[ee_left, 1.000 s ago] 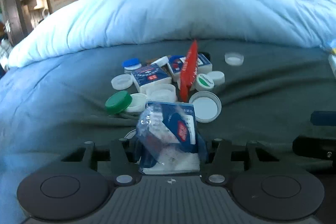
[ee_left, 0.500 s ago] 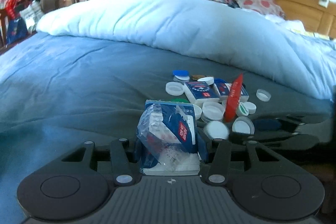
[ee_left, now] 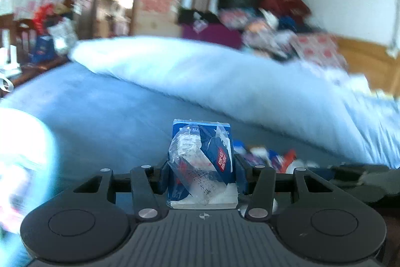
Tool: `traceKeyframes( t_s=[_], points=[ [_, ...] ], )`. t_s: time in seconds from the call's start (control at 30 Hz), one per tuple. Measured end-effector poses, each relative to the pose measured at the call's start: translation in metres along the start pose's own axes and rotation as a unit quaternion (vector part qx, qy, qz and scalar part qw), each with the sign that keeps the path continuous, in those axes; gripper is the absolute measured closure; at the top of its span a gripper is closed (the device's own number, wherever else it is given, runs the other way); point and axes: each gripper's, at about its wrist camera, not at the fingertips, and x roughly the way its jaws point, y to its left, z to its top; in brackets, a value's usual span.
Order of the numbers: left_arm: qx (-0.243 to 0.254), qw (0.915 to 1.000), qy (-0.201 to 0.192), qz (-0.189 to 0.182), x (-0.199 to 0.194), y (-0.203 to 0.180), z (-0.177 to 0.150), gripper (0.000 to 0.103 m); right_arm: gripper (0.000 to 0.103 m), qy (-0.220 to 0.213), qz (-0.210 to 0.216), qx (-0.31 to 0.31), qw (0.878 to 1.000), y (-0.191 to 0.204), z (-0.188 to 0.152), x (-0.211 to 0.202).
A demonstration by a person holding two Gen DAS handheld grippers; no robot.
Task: Organize objects
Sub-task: 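Carry the blue packet and clear cap over the turquoise basket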
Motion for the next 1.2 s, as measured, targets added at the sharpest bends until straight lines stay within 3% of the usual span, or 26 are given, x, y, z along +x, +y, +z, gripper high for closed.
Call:
traceKeyframes(
  t_s=[0.13,0.23,0.3,0.47,0.6,0.8,1.2],
  points=[
    [-0.022,0.9965,-0.043,0.068,-0.052,0.051,0.026,0.052,0.06,-0.048,0.07,-0.029,0.996,0.066,0.063,-0.018],
    [-0.057,0.9882,-0.062,0.128,-0.089,0.097,0.039,0.052,0.06,-0.065,0.122,-0.05,0.989,0.121,0.097,-0.025],
    [-0.081,0.9796,-0.069,0.17,-0.112,0.129,0.043,0.052,0.06,-0.067,0.154,-0.06,0.984,0.156,0.112,-0.026],
    [-0.123,0.9636,-0.055,0.231,-0.137,0.186,0.041,0.053,0.06,-0.048,0.211,-0.085,0.973,0.233,0.129,-0.025],
    [-0.156,0.957,-0.035,0.242,-0.141,0.215,0.03,0.053,0.06,-0.016,0.236,-0.106,0.966,0.281,0.127,-0.021],
    [-0.165,0.9576,-0.023,0.235,-0.141,0.227,0.023,0.053,0.06,0.015,0.244,-0.119,0.962,0.326,0.119,-0.019],
    [-0.165,0.9587,-0.025,0.23,-0.141,0.233,0.02,0.053,0.06,0.021,0.236,-0.124,0.964,0.341,0.115,-0.009]
  ],
)
